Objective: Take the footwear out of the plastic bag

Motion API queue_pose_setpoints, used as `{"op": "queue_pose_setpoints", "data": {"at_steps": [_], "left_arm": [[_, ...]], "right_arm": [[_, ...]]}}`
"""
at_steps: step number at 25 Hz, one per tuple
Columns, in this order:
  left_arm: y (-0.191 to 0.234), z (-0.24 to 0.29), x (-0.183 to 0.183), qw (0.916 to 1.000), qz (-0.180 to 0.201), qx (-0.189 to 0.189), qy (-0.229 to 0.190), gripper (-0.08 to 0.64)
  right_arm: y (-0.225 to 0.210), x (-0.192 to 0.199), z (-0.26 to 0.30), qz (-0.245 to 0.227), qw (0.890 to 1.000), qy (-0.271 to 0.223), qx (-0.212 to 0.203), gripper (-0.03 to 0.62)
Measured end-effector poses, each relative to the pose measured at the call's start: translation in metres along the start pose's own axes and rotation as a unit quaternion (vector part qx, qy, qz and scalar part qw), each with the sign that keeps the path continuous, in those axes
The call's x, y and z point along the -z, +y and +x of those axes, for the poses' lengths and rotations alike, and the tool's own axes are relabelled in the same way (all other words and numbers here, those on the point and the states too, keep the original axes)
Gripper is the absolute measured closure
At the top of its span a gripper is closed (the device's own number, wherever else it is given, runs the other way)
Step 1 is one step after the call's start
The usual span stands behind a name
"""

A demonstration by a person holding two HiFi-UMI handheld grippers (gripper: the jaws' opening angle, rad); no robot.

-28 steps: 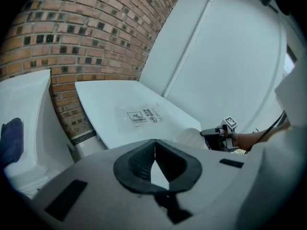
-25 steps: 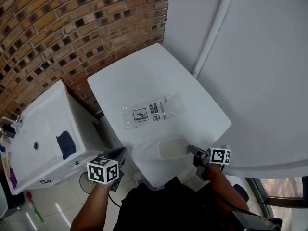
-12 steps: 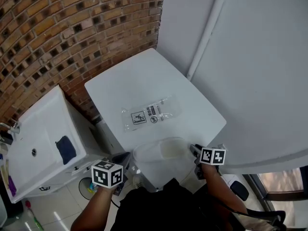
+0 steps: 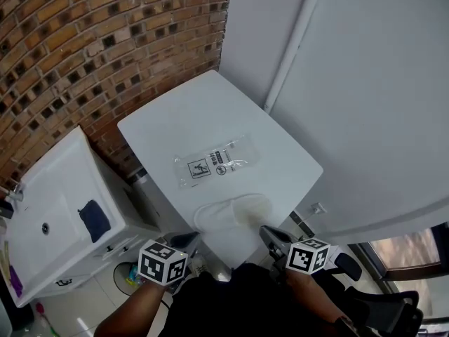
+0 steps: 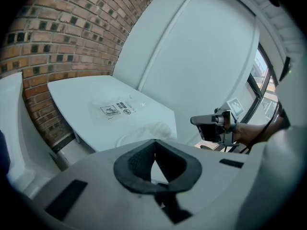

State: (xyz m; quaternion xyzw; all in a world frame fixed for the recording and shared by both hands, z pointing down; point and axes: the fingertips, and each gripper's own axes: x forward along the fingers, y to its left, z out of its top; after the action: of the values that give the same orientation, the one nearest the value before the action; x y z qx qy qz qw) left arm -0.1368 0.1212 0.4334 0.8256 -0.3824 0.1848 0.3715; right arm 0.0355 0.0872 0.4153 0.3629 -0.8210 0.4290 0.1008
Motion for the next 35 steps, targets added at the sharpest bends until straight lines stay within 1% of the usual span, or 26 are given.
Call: {"op": "queue_pose_setpoints", "data": {"at_steps": [2,4,7,9,12,15,18,20,23,27,31,35], "left_arm": [[-0.004,0.000,0.000,1.0000,0.002,-0.001,-0.004,0.552],[-0.009,-0.002,-0.003,0.9998,0.002,-0.002,-0.018,0.552],[-0.016,-0.007,-0.004,0.9992,-0.001,-0.009,-0.039,0.552],[-0.022,-0.010,0.002,0.9989,-0.009,-0.014,-0.045,0.552],[-0.038,-0.016,0.013,0.9987,-0.013,-0.023,-0.043,0.552],[-0.063,-0.026,0.023,0.9987,-0.008,-0.027,-0.042,0.552],[-0.092,-0.038,0.031,0.9984,0.006,-0.029,-0.048,0.552],[-0.112,-0.048,0.035,0.9977,0.021,-0.033,-0.055,0.552],[-0.128,-0.057,0.042,0.9971,0.039,-0.033,-0.056,0.554],[-0.134,-0.066,0.056,0.9975,0.052,-0.027,-0.040,0.552],[-0.126,-0.070,0.053,0.9962,0.080,-0.020,-0.027,0.552],[-0.115,-0.079,0.051,0.9951,0.098,-0.002,-0.016,0.552]], "right_arm": [[0.018,0.015,-0.003,-0.005,1.000,0.012,-0.017,0.591],[0.031,0.025,-0.011,-0.009,0.999,0.017,-0.033,0.591],[0.043,0.026,-0.028,-0.021,0.999,0.007,-0.043,0.591],[0.049,0.024,-0.040,-0.033,0.998,-0.001,-0.048,0.591],[0.063,0.025,-0.058,-0.066,0.996,-0.006,-0.061,0.591],[0.083,0.037,-0.076,-0.111,0.991,-0.006,-0.072,0.591],[0.093,0.054,-0.091,-0.168,0.984,-0.010,-0.061,0.591],[0.096,0.064,-0.101,-0.186,0.981,-0.015,-0.055,0.591],[0.096,0.075,-0.111,-0.180,0.982,-0.023,-0.046,0.591],[0.104,0.087,-0.122,-0.176,0.984,-0.024,-0.034,0.591],[0.108,0.082,-0.120,-0.173,0.984,-0.038,-0.007,0.591],[0.105,0.089,-0.105,-0.160,0.986,-0.035,0.023,0.591]]}}
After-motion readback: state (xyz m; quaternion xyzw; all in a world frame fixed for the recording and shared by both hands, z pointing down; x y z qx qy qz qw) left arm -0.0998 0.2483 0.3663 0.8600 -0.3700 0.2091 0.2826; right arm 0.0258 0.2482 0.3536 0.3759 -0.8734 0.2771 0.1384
